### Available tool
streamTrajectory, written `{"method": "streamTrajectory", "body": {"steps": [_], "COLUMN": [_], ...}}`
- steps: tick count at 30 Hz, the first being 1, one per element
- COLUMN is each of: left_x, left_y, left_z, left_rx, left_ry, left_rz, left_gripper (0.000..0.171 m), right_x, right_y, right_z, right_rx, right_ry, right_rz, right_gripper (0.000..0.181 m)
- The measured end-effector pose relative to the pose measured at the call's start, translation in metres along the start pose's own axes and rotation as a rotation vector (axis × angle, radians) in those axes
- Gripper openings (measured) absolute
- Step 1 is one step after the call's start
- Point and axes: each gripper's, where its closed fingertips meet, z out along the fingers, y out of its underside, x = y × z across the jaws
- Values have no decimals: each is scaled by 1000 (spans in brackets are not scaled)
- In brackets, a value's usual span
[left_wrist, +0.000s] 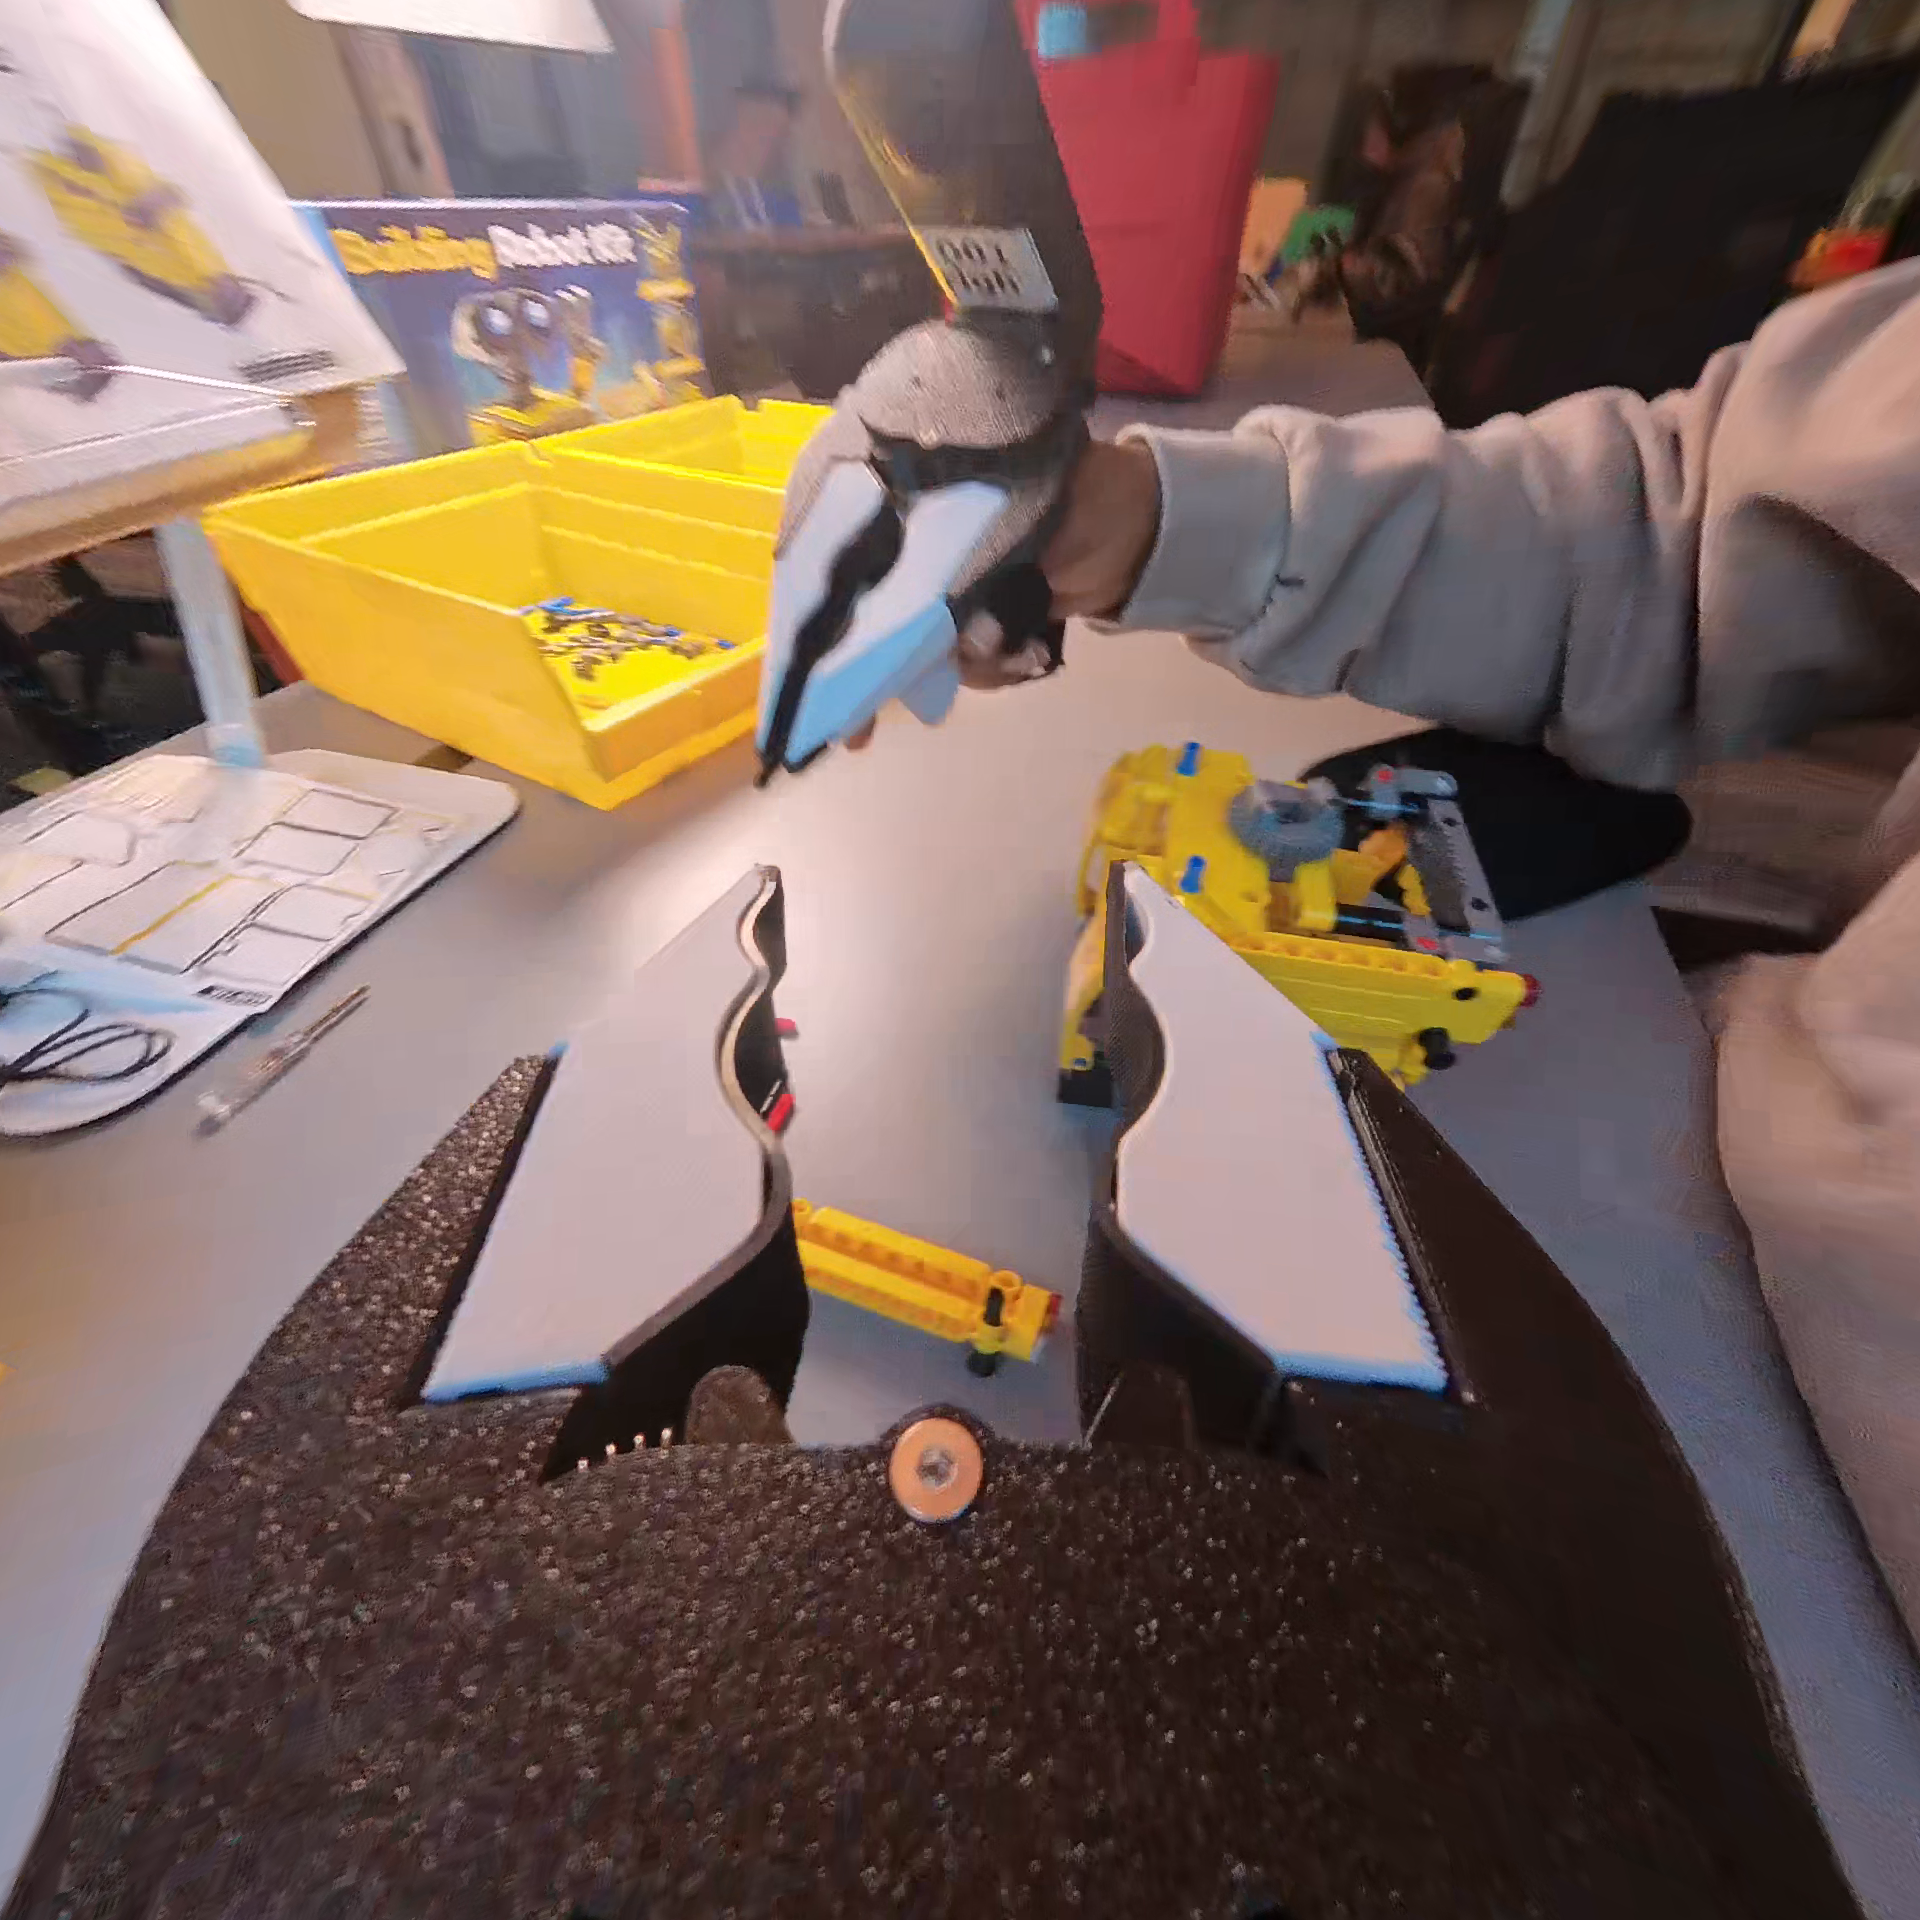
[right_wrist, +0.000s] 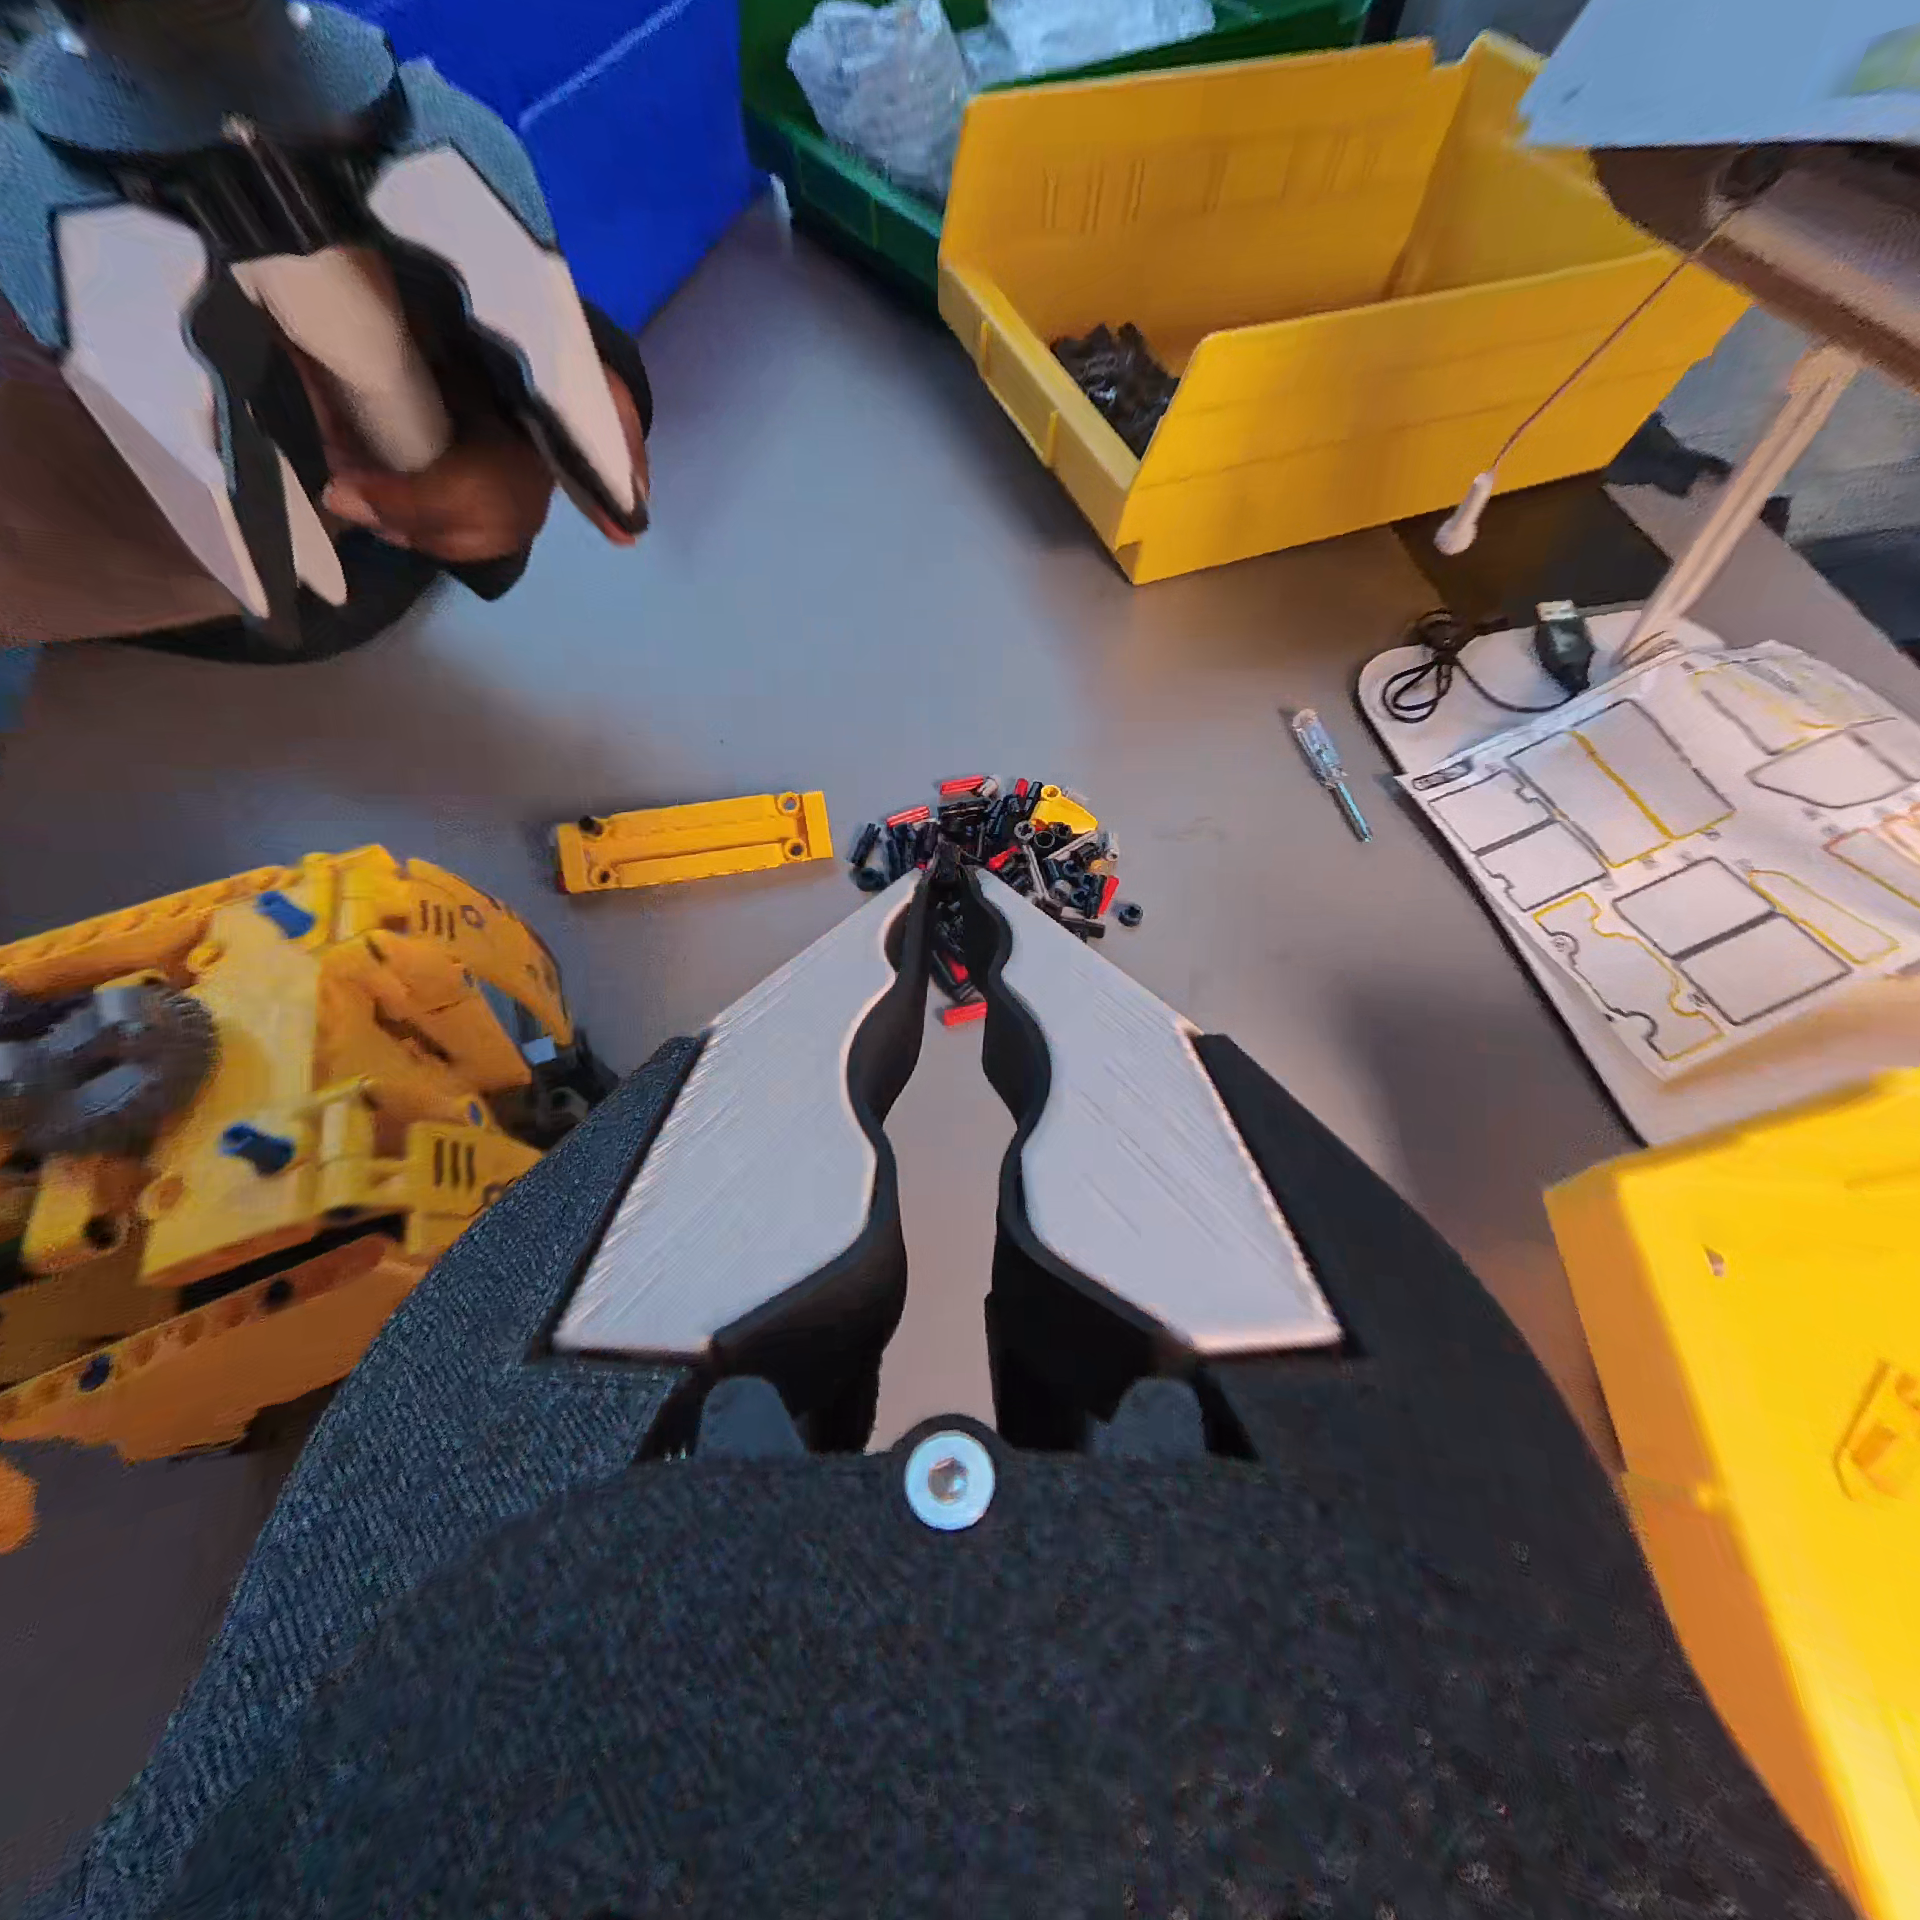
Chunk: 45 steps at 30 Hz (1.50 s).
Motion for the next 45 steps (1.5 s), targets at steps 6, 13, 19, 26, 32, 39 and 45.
{"method": "streamTrajectory", "body": {"steps": [6,13,19,26,32,39,45], "left_x": [-54,-60,-50,-43,-40,-42,-43], "left_y": [6,33,55,55,56,54,51], "left_z": [-25,-21,-10,-5,-1,-5,-7], "left_rx": [59,-76,-216,-219,-209,-194,-186], "left_ry": [-143,-206,-195,-174,-152,-159,-174], "left_rz": [-149,-56,51,55,21,5,14], "left_gripper": [56,56,58,57,56,54,53], "right_x": [12,12,-26,-131,-151,-130,-69], "right_y": [31,31,-28,-5,34,54,76], "right_z": [77,89,1,-65,-50,-76,-128], "right_rx": [-227,-214,70,-54,-152,-106,-172], "right_ry": [-52,-54,-102,-46,283,277,400], "right_rz": [-75,-79,35,52,29,-17,22], "right_gripper": [4,19,44,90,81,31,42]}}
